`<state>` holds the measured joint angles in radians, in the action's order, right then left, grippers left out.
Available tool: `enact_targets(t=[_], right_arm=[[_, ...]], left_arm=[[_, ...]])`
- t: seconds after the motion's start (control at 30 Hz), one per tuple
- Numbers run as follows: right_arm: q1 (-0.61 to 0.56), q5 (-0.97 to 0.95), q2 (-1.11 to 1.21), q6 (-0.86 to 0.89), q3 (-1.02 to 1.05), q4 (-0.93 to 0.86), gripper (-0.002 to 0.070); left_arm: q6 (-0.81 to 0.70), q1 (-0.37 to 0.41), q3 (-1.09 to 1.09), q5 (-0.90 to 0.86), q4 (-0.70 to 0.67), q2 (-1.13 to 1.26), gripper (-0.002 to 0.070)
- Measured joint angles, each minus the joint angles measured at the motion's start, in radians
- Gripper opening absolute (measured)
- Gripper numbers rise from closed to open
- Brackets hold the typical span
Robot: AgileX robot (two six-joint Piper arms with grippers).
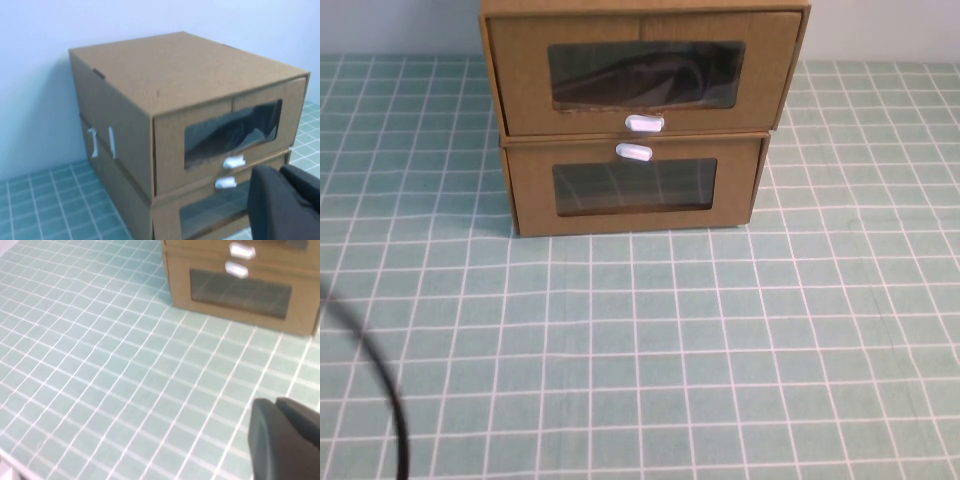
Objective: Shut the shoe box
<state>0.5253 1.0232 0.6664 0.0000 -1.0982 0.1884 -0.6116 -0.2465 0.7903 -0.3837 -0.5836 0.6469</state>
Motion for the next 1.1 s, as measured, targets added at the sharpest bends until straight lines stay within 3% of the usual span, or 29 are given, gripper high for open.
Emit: enact_targets(t=[0.2,0.4,0.67,0.83,1.1], right_arm=[[0.000,-0.013,-0.303,0.035,0.244,-0.002,-0.0011],[0.000,-0.157,-0.510,0.074,0.467,-0.002,-0.0011],[0.000,-0.583,-0.539,0.079,0.796,-0.002,-0.0012],[0.000,-0.818,-0.539,0.079,0.954,0.002,-0.0012],[0.000,-0.848,-0.539,0.081,1.051,0.002,-0.0012]], left_arm=[[0.000,0.000,-0.323,0.125,-0.034,-0.280,-0.0005],[0.000,0.000,-0.542,0.198,-0.049,-0.534,-0.0005],[-0.008,0.000,-0.786,0.311,-0.051,-0.632,-0.0005],[-0.011,0.000,-0.816,0.313,-0.060,-0.632,-0.0005],[-0.011,0.000,-0.816,0.284,-0.063,-0.632,-0.0005]])
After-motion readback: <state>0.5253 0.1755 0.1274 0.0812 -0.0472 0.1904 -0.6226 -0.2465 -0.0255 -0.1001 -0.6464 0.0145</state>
